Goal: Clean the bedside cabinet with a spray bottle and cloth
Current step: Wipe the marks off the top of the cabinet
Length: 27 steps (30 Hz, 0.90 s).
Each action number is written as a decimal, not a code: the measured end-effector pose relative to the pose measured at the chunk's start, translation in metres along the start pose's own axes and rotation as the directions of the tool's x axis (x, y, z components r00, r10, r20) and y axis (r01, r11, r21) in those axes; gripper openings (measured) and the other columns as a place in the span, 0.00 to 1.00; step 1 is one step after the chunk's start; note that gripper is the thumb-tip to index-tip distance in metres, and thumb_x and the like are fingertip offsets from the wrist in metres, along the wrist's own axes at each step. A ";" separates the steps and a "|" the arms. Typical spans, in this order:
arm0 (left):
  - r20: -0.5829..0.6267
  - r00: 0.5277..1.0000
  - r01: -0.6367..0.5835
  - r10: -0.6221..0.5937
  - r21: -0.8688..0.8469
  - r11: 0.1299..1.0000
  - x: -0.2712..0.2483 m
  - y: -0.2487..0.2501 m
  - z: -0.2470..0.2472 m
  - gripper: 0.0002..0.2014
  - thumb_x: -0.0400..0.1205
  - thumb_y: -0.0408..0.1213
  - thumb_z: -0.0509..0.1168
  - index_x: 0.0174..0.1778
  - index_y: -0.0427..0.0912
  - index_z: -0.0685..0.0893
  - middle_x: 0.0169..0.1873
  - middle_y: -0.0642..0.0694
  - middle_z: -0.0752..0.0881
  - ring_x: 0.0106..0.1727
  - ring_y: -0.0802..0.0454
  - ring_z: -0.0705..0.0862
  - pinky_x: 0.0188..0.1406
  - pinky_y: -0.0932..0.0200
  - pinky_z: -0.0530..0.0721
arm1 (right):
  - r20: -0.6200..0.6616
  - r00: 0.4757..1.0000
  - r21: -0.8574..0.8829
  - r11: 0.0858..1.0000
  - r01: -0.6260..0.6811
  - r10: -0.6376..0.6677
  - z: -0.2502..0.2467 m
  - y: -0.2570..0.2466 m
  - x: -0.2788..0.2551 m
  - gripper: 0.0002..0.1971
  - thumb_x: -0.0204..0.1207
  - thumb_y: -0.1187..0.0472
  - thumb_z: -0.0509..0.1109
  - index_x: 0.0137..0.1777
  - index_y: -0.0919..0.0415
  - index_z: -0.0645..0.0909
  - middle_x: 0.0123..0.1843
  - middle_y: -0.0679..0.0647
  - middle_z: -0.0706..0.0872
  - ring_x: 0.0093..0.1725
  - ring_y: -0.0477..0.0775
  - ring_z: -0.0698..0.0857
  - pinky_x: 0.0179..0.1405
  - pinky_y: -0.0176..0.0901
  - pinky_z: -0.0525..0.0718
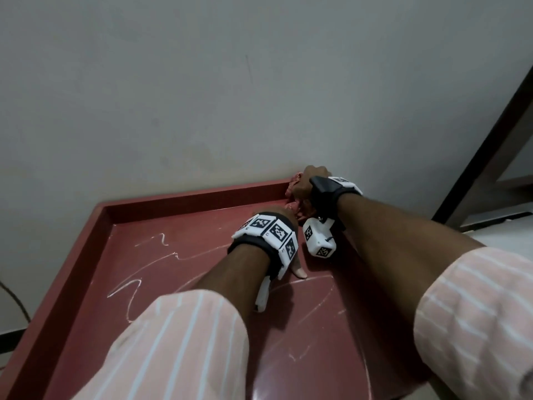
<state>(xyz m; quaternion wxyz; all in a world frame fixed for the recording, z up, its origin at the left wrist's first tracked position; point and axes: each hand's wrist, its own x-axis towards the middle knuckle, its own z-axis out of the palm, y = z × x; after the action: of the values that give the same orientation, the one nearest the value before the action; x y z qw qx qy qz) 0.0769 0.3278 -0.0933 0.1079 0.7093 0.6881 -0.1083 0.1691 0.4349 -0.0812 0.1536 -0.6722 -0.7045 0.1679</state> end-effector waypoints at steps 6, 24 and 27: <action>-0.023 1.000 -0.016 0.015 -0.066 0.998 -0.037 -0.003 -0.016 0.48 0.44 0.61 0.85 0.58 0.38 0.86 0.58 0.38 0.86 0.58 0.31 0.86 0.58 0.36 0.85 | -0.087 0.995 -0.100 0.994 -0.047 0.038 0.000 0.026 -0.073 0.18 0.75 0.52 0.74 0.59 0.64 0.83 0.59 0.67 0.86 0.56 0.67 0.86 0.47 0.49 0.82; 0.105 0.982 -0.147 0.158 -0.104 0.984 -0.155 0.013 0.032 0.53 0.25 0.78 0.72 0.35 0.37 0.90 0.37 0.43 0.91 0.40 0.44 0.91 0.46 0.47 0.92 | -0.174 0.982 -0.122 0.988 -0.091 0.069 -0.030 0.084 -0.313 0.13 0.68 0.63 0.71 0.51 0.67 0.77 0.50 0.65 0.87 0.49 0.67 0.86 0.43 0.50 0.82; 0.103 0.981 -0.162 0.166 -0.051 0.986 -0.177 0.003 0.046 0.65 0.28 0.75 0.74 0.57 0.34 0.86 0.74 0.31 0.76 0.73 0.36 0.78 0.72 0.43 0.78 | -0.249 0.968 -0.139 0.989 -0.059 0.023 -0.024 0.092 -0.343 0.19 0.70 0.60 0.73 0.59 0.64 0.74 0.55 0.62 0.83 0.49 0.62 0.84 0.43 0.47 0.80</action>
<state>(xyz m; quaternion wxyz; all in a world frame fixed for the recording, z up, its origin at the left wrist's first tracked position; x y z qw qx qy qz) 0.0741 0.1454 -0.0836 0.1680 0.7545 0.6226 -0.1223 0.2788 0.0966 -0.0976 0.1872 -0.7118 -0.6761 0.0345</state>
